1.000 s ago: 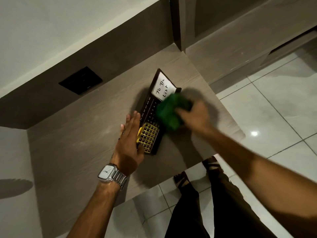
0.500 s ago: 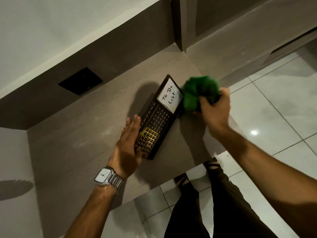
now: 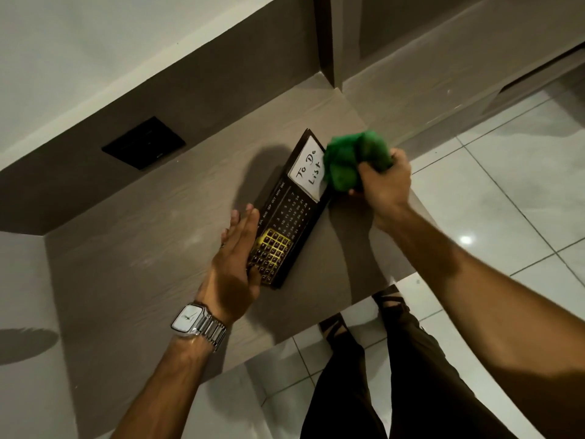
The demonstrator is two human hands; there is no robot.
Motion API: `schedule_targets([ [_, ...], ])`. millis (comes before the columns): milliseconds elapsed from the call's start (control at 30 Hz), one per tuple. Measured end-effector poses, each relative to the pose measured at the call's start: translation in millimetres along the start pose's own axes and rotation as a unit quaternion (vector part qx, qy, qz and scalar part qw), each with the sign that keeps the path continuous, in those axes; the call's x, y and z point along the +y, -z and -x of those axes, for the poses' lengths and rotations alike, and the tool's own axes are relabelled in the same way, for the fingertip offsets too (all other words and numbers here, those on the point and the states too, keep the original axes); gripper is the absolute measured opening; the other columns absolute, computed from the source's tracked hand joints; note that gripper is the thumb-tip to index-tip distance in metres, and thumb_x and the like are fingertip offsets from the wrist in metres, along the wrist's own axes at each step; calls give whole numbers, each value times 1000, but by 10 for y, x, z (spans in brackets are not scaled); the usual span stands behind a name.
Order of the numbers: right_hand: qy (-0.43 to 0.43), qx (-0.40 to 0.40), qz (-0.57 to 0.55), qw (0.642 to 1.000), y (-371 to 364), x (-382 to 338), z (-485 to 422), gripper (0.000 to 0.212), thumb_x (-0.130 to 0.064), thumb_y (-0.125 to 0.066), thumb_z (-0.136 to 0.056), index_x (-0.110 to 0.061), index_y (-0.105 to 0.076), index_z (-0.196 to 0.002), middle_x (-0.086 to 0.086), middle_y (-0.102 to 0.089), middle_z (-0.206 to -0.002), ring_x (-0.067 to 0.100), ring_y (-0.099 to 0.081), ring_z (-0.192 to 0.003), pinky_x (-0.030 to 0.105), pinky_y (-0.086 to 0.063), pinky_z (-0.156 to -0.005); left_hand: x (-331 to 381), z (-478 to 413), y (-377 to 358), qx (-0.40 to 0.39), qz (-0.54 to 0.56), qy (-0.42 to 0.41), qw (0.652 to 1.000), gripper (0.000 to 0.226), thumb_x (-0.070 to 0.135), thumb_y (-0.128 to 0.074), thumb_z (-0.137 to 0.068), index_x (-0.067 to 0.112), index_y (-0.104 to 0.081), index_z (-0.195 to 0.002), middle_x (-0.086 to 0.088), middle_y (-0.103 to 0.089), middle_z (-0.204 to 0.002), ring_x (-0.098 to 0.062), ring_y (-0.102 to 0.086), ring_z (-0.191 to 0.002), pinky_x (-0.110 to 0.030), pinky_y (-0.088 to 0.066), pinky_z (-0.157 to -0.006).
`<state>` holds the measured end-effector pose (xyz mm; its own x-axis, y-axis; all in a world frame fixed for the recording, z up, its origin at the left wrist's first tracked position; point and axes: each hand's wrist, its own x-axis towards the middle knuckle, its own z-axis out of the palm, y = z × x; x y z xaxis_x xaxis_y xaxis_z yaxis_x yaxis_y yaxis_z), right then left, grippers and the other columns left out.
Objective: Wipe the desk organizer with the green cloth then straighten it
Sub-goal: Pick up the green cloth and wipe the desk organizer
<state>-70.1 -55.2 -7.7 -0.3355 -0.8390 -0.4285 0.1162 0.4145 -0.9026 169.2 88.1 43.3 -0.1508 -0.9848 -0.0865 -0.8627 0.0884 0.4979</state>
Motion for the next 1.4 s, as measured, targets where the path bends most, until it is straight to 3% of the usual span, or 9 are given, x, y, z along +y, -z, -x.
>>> schedule_targets([
  [167,45,-30,25,998,6,173,411,49,-6,-68,-86,-19,-44,-127,-15,-55,-106,7,-69,-83,29,-60,-53,-47,0,-17,2,0,-4,1000,102,-16,-62,-71,12,-7,-152,-9,-11,-160,-26,-3,-149,-56,-17,-116],
  [400,93,-193,96,972,38,674,1172,43,-6,-66,-88,-13,-50,-128,-16,-61,-105,0,-65,-100,18,-57,-76,-30,3,-8,0,6,-10,1000,97,-16,-59,-73,8,-9,-152,-12,-13,-160,-27,-4,-148,-59,-21,-114],
  [600,102,-3,134,986,-35,118,246,44,-10,-67,-84,-12,-59,-126,4,-68,-110,3,-68,-73,33,-62,-60,30,7,10,-4,5,-2,1000,98,-15,-61,-71,7,-10,-152,-12,-13,-160,-30,-7,-148,-58,-21,-115],
  [700,120,40,163,979,-108,-26,172,43,-8,-66,-82,-9,-58,-125,8,-66,-115,20,-66,-96,44,-60,-78,32,0,13,-5,-9,14,1000,101,-11,-62,-72,12,-6,-152,-7,-9,-160,-25,-3,-148,-52,-16,-117],
  [833,164,-101,244,950,-174,338,1060,47,-9,-68,-86,-16,-53,-129,3,-58,-124,12,-54,-113,36,-48,-99,29,-6,20,-4,-9,21,1000,99,-9,-61,-73,14,-6,-153,-4,-8,-160,-24,-4,-148,-54,-20,-116],
  [1067,126,-277,285,909,-83,684,1831,42,-12,-69,-87,-21,-55,-125,-4,-56,-122,8,-53,-110,40,-49,-100,44,-4,44,-19,6,31,999,96,-4,-63,-76,13,-7,-153,-6,-10,-160,-25,-3,-147,-61,-21,-113],
  [1200,105,-238,189,947,120,501,1613,44,-10,-65,-88,-23,-56,-129,-5,-65,-116,7,-62,-104,41,-56,-91,53,-9,51,-25,12,44,999,99,-7,-61,-75,18,-5,-153,1,-5,-161,-21,0,-147,-60,-25,-112],
  [1300,209,-124,153,958,126,381,1409,57,-12,-58,-91,-25,-39,-143,-3,-56,-135,12,-61,-111,44,-57,-88,68,-15,54,-15,18,51,998,101,-10,-59,-74,22,-5,-153,6,-5,-160,-18,0,-148,-55,-24,-115],
  [1400,347,-179,274,879,-74,452,1447,80,1,-64,-79,-25,-35,-148,-4,-25,-158,34,-26,-144,64,-34,-105,96,-9,55,-16,43,55,997,97,-11,-59,-76,18,-8,-153,3,-8,-159,-18,-1,-148,-54,-16,-117],
])
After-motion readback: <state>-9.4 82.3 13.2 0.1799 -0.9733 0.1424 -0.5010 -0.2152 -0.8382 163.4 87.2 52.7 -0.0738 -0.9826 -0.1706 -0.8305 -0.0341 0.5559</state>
